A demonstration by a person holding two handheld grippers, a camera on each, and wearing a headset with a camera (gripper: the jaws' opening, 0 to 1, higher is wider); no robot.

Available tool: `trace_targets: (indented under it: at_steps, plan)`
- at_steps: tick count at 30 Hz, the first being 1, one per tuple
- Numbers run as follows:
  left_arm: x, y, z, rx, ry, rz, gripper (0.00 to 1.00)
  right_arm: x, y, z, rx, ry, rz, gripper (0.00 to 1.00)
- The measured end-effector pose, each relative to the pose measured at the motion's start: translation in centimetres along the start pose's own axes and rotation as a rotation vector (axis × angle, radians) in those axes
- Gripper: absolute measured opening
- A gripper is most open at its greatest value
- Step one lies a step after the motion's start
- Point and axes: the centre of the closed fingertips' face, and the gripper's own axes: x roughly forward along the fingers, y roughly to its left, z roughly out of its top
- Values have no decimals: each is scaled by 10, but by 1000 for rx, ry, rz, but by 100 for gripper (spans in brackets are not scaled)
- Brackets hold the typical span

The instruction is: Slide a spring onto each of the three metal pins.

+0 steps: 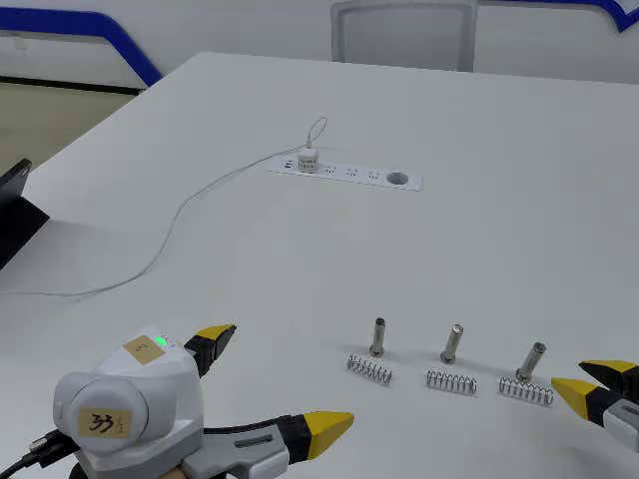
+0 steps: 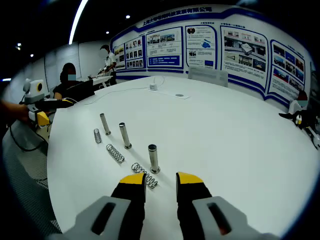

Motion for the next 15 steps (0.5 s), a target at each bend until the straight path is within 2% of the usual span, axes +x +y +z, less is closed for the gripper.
trace_targets:
  at_steps: [1,3,6,8,10,15]
  plan:
    - [0,0,-1,1,2,-1,100,1,3,-3,-22,14,22,24]
    - [1,-1,-2,1,8,-4,100,6,6,-8,-96,46,33,24]
    - [2,-2,-5,2,20,-9,100,14,11,-12,-123,62,84,24]
    - [1,-3,-6,4,23,-11,100,19,16,-12,-172,70,111,24]
    - [1,-3,-6,7,28,-9,100,24,22,-14,-189,83,146,24]
    - [1,-4,-8,15,39,-9,100,31,20,-18,-185,105,180,24]
